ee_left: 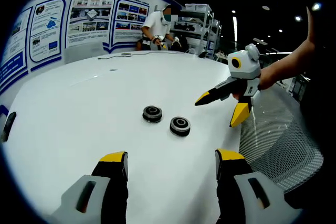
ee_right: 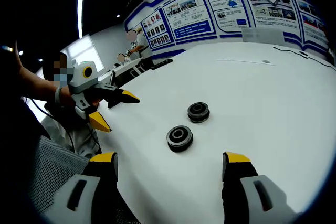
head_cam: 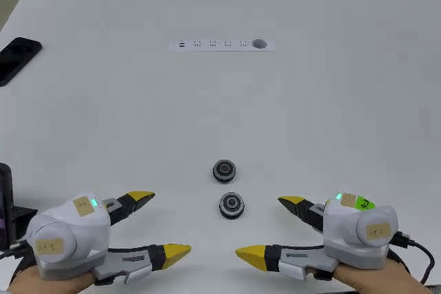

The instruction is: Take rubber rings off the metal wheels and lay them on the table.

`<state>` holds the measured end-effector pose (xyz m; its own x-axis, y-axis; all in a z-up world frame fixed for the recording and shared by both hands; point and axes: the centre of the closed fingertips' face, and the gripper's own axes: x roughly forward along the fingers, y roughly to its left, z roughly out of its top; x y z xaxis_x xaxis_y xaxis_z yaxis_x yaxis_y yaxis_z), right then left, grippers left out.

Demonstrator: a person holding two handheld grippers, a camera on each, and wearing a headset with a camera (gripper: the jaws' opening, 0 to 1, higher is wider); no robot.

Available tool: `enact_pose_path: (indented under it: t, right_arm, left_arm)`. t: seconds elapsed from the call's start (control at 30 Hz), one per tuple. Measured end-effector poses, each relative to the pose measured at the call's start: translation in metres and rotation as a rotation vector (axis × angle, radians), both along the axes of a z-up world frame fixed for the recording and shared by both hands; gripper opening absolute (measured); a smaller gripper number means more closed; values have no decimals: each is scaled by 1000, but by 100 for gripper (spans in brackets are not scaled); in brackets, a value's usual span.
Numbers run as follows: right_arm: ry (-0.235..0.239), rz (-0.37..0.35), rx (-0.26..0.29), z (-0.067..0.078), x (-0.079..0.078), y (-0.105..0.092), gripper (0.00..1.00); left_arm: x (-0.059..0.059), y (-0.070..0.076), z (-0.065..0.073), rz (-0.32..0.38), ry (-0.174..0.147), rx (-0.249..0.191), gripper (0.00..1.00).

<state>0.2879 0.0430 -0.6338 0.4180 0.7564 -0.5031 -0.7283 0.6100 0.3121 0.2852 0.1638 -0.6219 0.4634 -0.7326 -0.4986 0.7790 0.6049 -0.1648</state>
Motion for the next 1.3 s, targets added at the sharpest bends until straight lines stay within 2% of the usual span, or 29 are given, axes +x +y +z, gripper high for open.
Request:
enact_pose_path:
  t: [0.37,0.77,1.03,1.3]
  right_arm:
    - [40,9,25,-2,-1,9,75]
    - [81,0,63,-4,-2,16,71]
    - [113,-22,109,-1,1,19,69]
    - [125,-29,136,1,2,22,68]
  left_arm:
    - [4,-20,1,-50,1,15,60]
    - [13,-34,-3,-96,-1,34,50]
    - [16,-45,-5,-132,0,51,43]
    - [22,-60,-5,-169,-2,61,38]
